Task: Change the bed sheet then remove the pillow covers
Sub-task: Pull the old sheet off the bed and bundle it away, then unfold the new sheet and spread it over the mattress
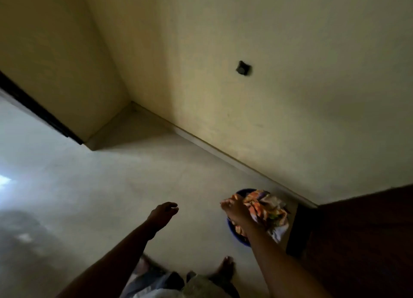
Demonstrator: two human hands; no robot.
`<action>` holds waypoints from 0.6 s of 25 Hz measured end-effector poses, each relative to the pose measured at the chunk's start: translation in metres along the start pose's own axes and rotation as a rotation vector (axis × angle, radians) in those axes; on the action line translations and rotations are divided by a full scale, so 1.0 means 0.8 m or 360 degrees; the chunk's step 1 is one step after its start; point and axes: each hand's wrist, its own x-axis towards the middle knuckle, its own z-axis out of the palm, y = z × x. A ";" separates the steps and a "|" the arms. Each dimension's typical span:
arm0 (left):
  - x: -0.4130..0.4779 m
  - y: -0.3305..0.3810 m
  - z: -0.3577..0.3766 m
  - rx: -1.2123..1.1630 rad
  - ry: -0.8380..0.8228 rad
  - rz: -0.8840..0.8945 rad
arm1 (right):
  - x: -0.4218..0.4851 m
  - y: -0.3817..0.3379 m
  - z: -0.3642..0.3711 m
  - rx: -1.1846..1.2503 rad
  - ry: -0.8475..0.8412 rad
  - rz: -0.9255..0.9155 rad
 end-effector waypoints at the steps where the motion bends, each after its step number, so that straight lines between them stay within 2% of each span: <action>1: -0.003 -0.027 -0.047 -0.0067 0.0072 -0.0019 | 0.001 -0.048 0.023 -0.0051 -0.0017 -0.0083; 7: -0.067 -0.216 -0.285 -0.0602 0.0656 -0.0199 | -0.004 -0.314 0.164 -0.0151 -0.0303 -0.0547; 10: -0.110 -0.301 -0.344 -0.0956 0.0875 -0.0295 | -0.014 -0.432 0.235 -0.0269 -0.0475 -0.0758; 15: -0.122 -0.388 -0.404 -0.1526 0.1010 -0.0386 | -0.002 -0.581 0.339 -0.0436 -0.0701 -0.0988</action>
